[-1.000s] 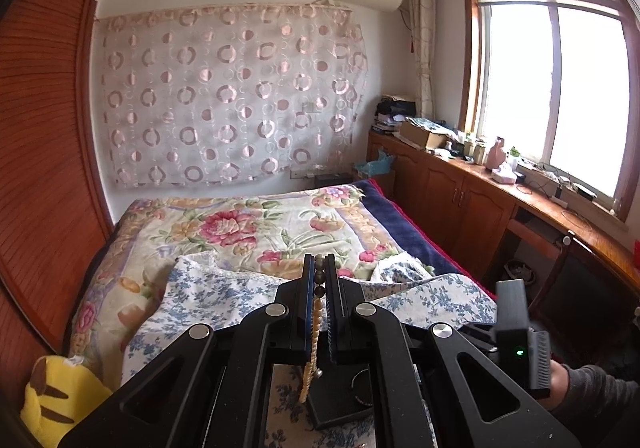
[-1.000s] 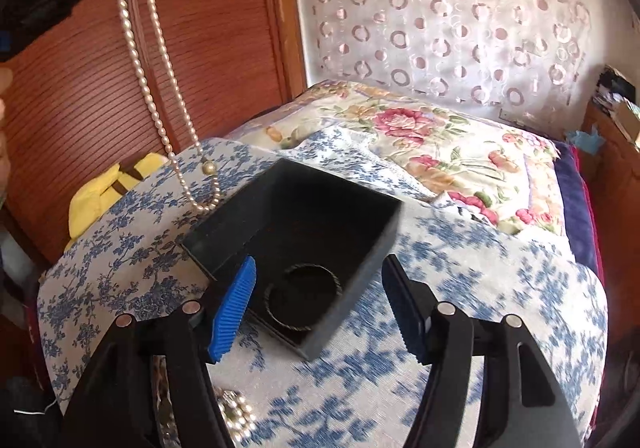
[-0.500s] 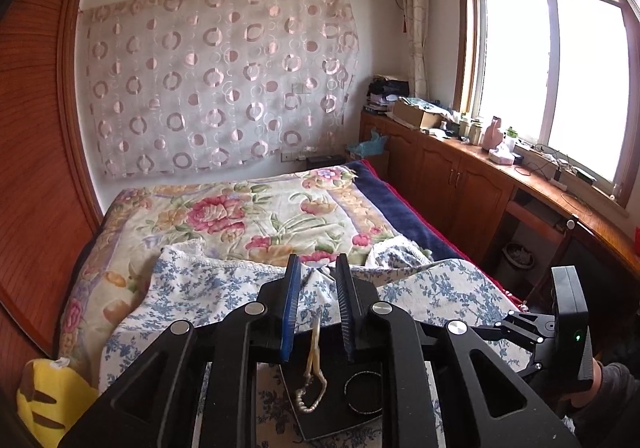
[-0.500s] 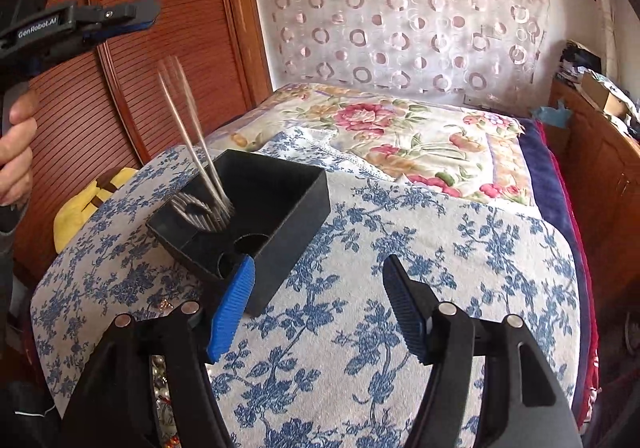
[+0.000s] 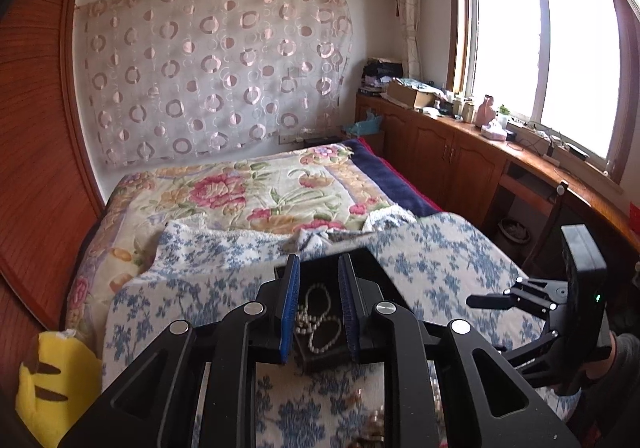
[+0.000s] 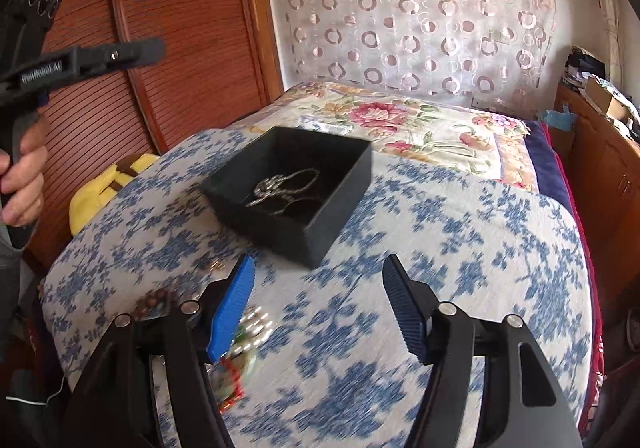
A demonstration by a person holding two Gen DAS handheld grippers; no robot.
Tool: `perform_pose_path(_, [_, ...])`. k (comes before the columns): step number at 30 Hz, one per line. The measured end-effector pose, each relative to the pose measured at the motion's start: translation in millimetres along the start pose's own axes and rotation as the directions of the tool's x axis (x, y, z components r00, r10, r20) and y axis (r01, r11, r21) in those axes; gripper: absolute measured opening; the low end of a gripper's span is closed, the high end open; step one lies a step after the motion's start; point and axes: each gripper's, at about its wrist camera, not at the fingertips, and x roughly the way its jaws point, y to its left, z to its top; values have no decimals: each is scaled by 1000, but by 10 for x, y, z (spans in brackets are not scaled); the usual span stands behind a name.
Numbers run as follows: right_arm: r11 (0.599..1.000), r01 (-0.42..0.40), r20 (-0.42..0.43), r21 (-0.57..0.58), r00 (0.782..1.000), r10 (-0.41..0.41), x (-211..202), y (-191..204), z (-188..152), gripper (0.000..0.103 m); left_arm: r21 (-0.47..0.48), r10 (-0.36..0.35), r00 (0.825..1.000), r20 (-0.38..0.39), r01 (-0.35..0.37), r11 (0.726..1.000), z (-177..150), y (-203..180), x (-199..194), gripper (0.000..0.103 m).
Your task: Organize jewelry
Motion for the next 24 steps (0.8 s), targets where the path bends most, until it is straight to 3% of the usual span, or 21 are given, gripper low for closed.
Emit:
perform_pose_path(11, [1000, -30, -39, 2, 999, 30, -90, 288, -337, 67, -22, -1, 995, -97, -1, 1000, -733, -13, -172, 19])
perform_pose_path(24, [995, -63, -92, -83, 994, 55, 114, 642, -366, 42, -52, -18, 982, -186, 8, 999, -1322, -83, -66, 19])
